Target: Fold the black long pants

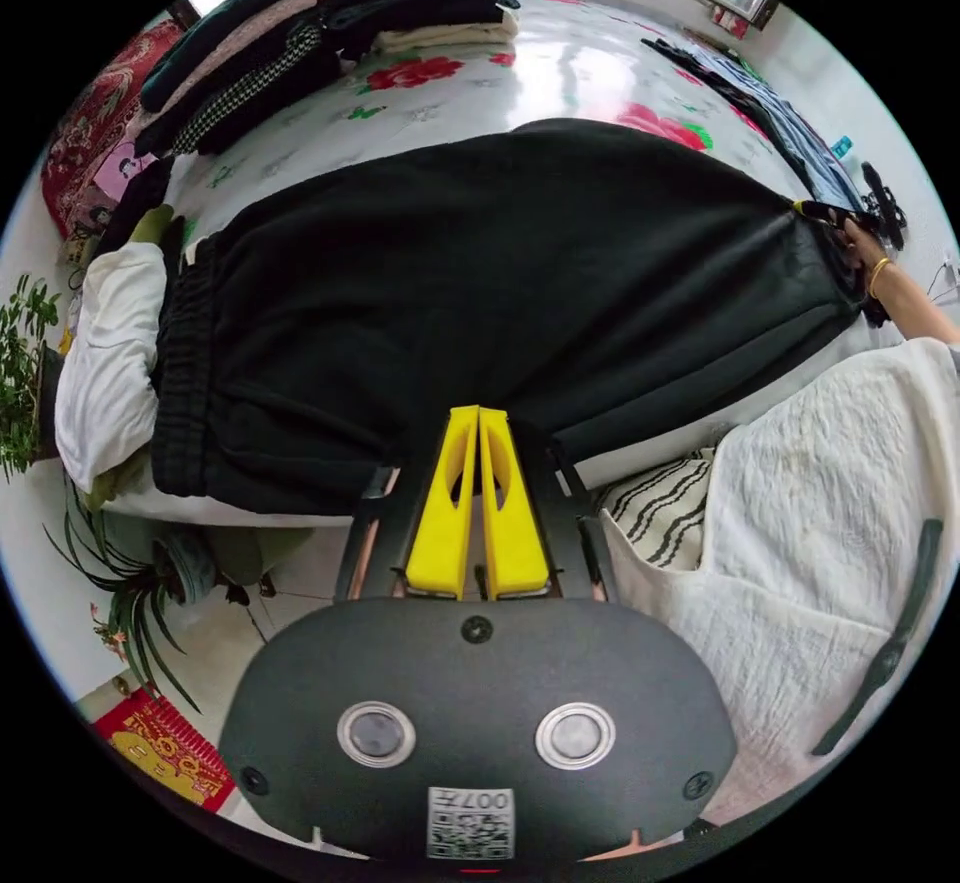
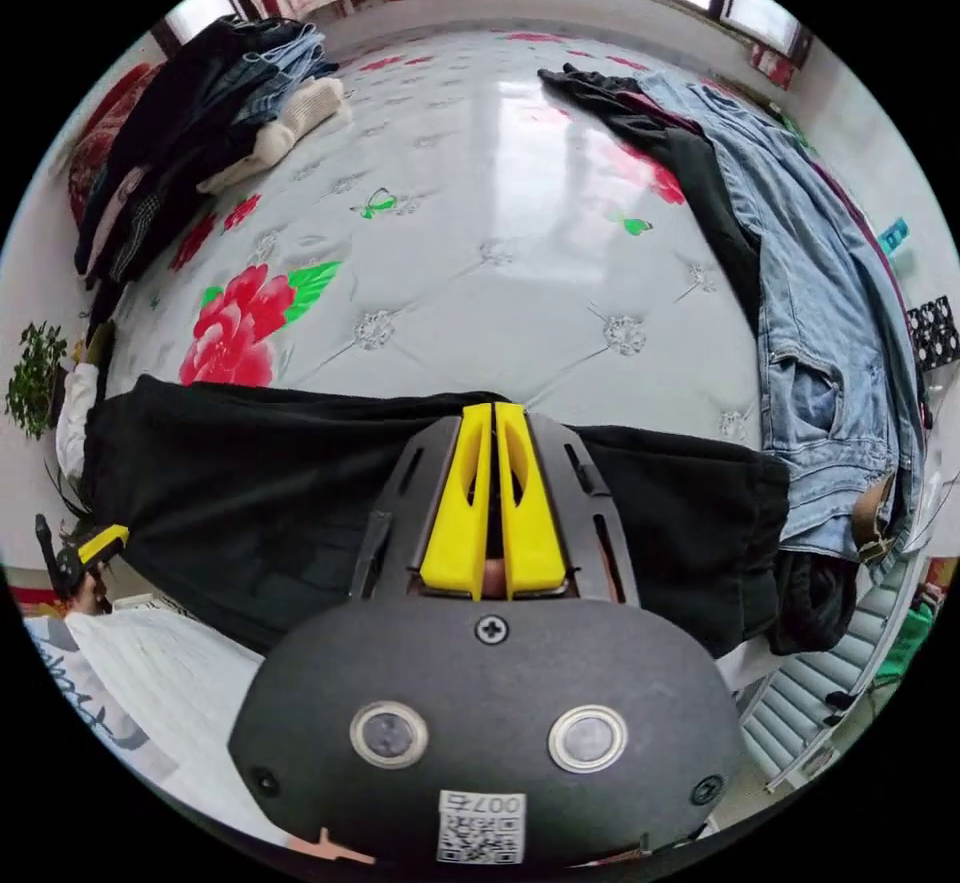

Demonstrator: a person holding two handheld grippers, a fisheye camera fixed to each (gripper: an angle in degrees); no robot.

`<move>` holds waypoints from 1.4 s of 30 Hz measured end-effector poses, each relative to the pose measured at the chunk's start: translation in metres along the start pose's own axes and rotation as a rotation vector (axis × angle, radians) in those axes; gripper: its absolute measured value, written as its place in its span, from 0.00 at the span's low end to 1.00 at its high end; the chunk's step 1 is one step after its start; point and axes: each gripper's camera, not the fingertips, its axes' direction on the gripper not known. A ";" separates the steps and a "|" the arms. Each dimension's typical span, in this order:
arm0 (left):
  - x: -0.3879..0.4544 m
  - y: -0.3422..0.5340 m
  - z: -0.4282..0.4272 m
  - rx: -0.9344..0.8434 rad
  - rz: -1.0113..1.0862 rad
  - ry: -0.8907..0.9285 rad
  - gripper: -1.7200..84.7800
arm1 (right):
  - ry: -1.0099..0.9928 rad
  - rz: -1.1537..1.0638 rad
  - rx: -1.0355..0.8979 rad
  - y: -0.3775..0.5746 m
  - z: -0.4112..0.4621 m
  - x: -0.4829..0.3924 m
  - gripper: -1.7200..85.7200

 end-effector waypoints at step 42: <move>-0.394 0.157 -0.122 0.567 -1.138 0.459 0.15 | -0.479 0.402 0.547 0.059 -0.041 0.196 0.03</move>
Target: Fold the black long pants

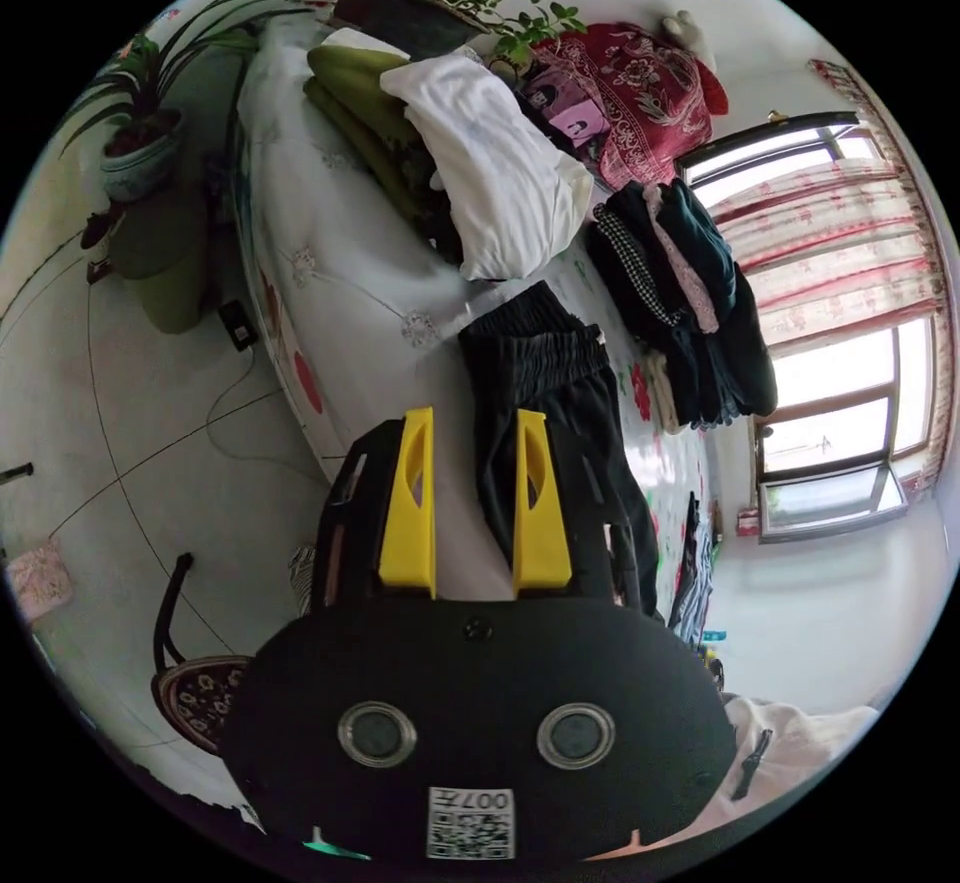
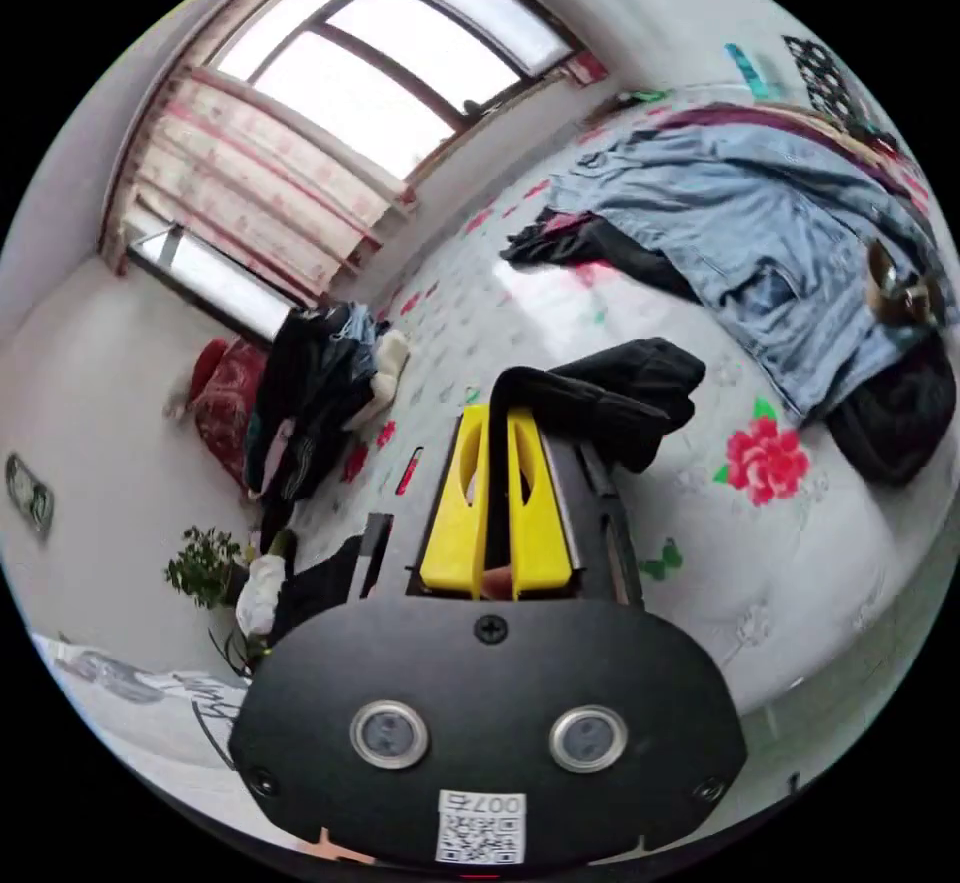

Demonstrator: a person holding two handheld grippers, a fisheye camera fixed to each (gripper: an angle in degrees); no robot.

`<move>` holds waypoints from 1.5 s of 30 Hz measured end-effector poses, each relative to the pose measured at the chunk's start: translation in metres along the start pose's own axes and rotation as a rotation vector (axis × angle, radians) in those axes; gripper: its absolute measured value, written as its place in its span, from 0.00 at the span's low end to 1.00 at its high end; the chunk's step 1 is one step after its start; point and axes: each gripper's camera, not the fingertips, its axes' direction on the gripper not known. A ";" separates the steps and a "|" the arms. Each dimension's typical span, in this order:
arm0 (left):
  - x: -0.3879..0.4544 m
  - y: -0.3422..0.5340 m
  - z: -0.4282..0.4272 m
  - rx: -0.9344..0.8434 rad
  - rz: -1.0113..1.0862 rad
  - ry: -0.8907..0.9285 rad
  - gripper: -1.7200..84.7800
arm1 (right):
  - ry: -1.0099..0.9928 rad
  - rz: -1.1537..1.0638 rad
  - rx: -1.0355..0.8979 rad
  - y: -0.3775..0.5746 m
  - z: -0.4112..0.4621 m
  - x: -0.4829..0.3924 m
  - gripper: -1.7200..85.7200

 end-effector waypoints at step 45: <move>0.258 0.189 -0.040 -0.102 0.646 0.307 0.07 | -0.263 -0.294 -0.411 0.217 0.155 0.063 0.12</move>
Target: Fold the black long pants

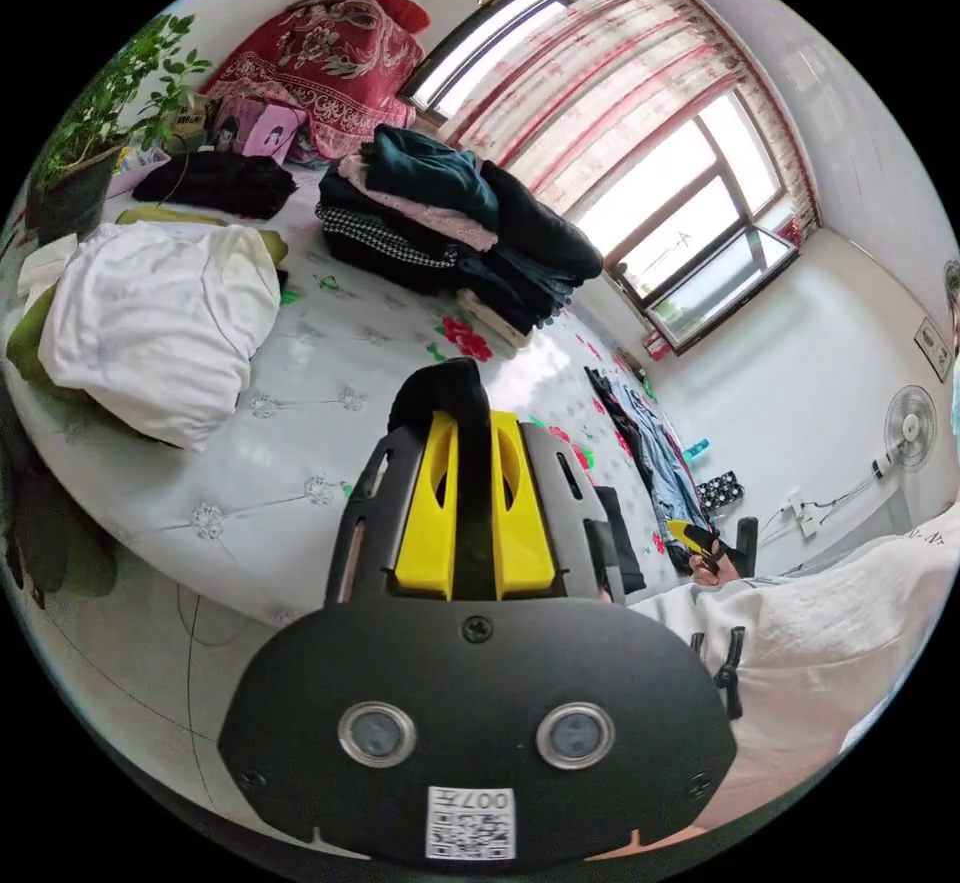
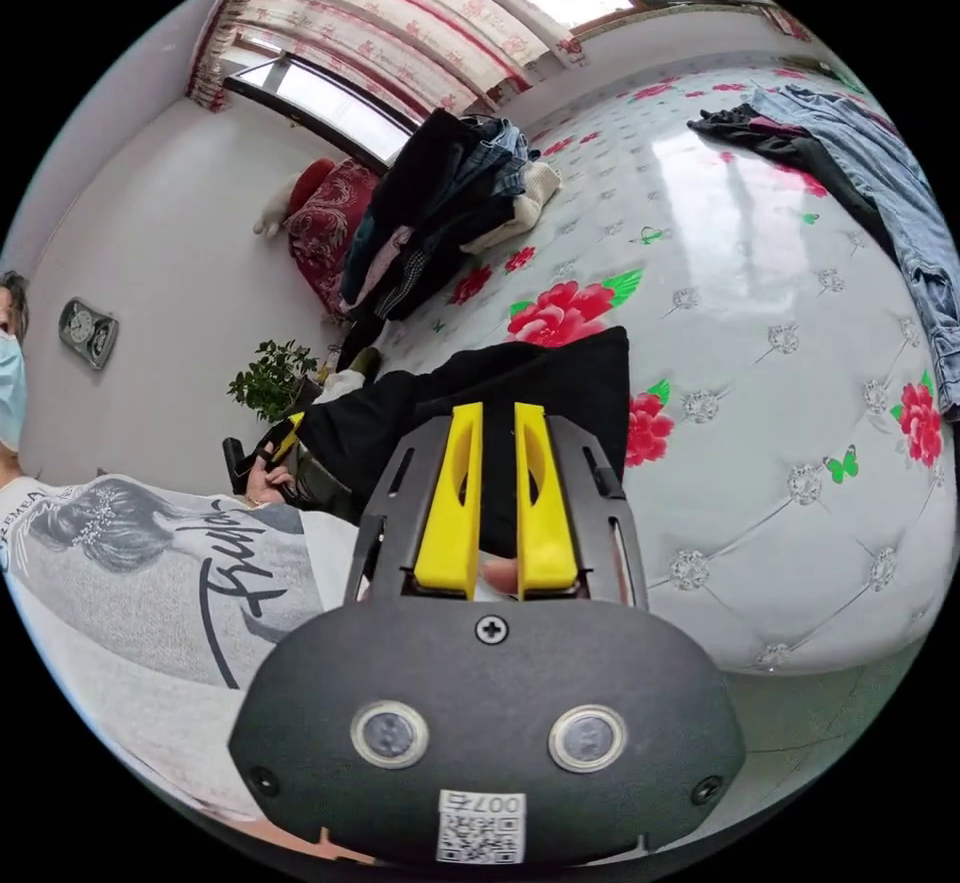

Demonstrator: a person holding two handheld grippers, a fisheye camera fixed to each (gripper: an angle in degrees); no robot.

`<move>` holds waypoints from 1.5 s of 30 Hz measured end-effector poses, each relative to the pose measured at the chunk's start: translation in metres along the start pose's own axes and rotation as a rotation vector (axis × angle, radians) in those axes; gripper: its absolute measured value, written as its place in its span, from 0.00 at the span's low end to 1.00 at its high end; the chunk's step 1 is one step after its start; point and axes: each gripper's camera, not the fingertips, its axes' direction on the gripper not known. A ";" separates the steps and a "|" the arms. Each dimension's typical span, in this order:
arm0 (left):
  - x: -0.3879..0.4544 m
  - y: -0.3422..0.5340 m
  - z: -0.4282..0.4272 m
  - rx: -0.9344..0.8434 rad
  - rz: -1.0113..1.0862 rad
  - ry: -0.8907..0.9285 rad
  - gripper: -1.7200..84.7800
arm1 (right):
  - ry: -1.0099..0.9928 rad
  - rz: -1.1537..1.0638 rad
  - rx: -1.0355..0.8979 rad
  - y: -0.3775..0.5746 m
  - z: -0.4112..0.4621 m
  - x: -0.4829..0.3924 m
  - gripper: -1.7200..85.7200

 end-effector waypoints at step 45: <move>-0.181 -0.074 0.103 -0.154 -0.364 -0.196 0.02 | -0.240 -0.676 -0.455 -0.031 0.338 -0.104 0.08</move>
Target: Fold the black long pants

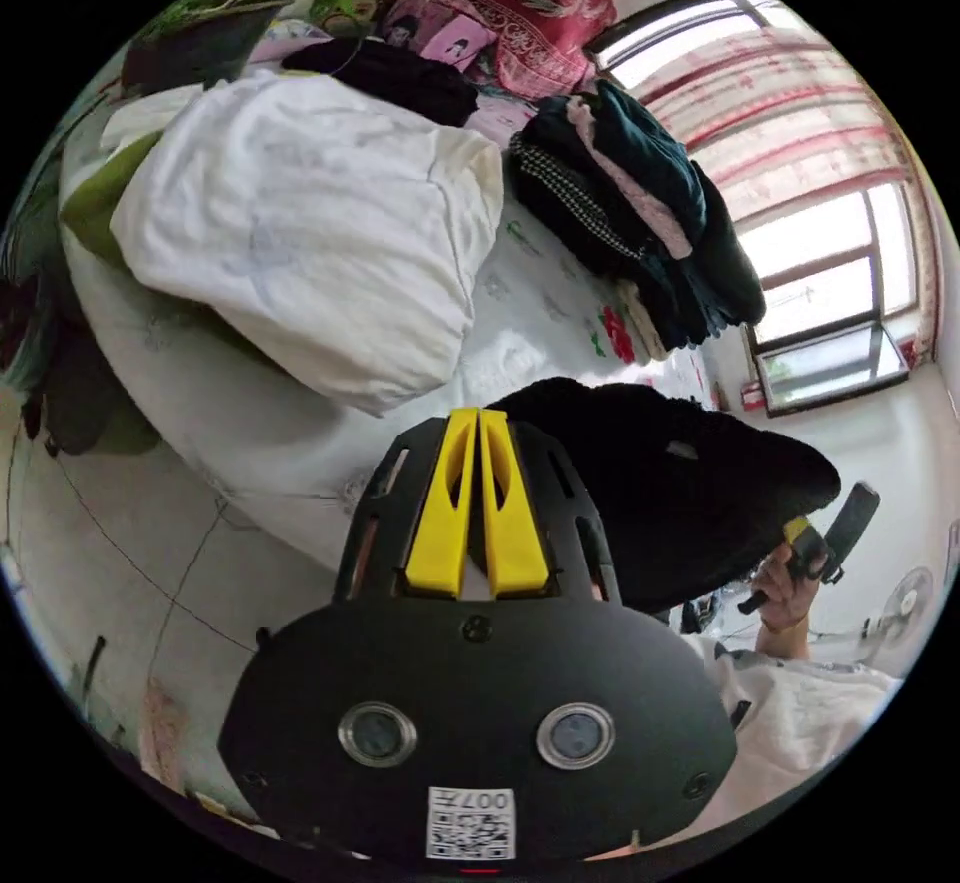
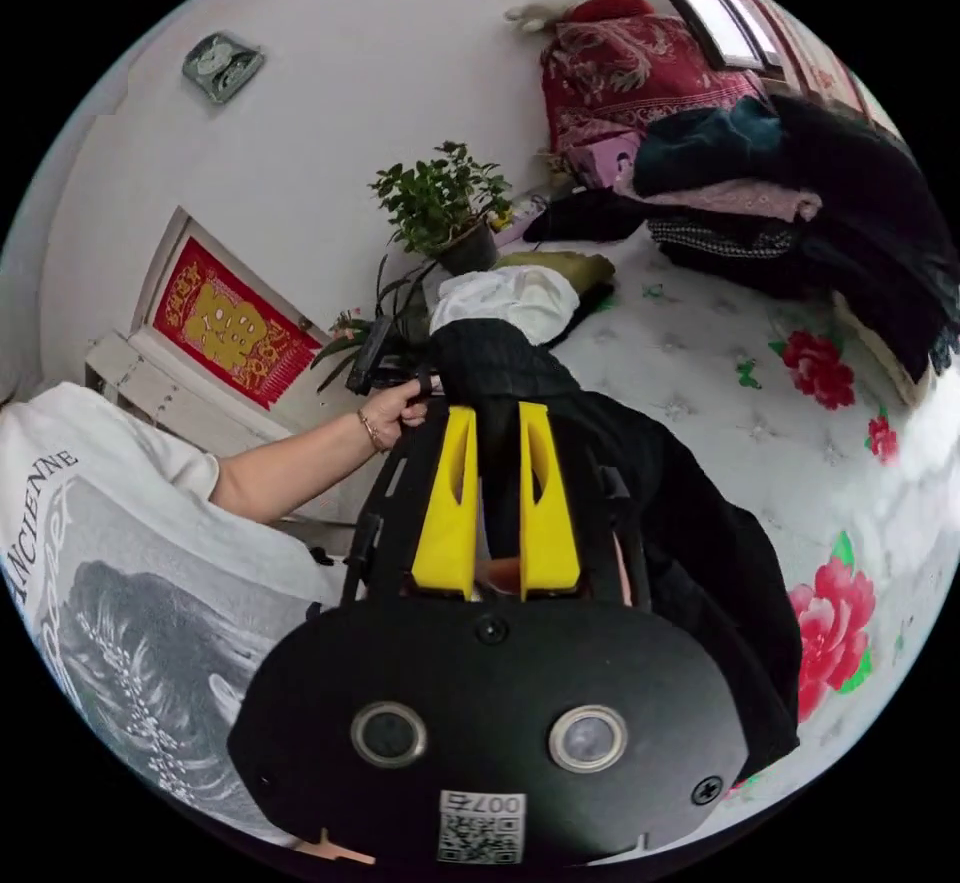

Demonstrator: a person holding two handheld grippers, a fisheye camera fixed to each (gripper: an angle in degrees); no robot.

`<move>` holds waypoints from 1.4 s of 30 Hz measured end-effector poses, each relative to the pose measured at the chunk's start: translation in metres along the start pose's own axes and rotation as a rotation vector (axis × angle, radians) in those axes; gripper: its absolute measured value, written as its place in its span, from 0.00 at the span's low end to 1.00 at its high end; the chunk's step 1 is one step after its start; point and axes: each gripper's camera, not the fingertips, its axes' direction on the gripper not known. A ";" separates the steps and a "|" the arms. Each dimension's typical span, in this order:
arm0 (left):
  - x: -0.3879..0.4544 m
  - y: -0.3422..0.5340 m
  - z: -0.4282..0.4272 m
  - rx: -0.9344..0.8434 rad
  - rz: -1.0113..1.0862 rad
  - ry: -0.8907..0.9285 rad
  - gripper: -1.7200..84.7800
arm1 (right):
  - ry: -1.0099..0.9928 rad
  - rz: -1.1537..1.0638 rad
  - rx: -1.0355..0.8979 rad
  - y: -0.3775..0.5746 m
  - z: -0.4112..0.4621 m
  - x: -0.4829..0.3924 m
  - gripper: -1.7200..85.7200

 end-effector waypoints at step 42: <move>-0.013 -0.129 -0.002 -0.221 0.512 0.231 0.02 | -0.065 0.071 0.219 -0.022 -0.102 0.027 0.02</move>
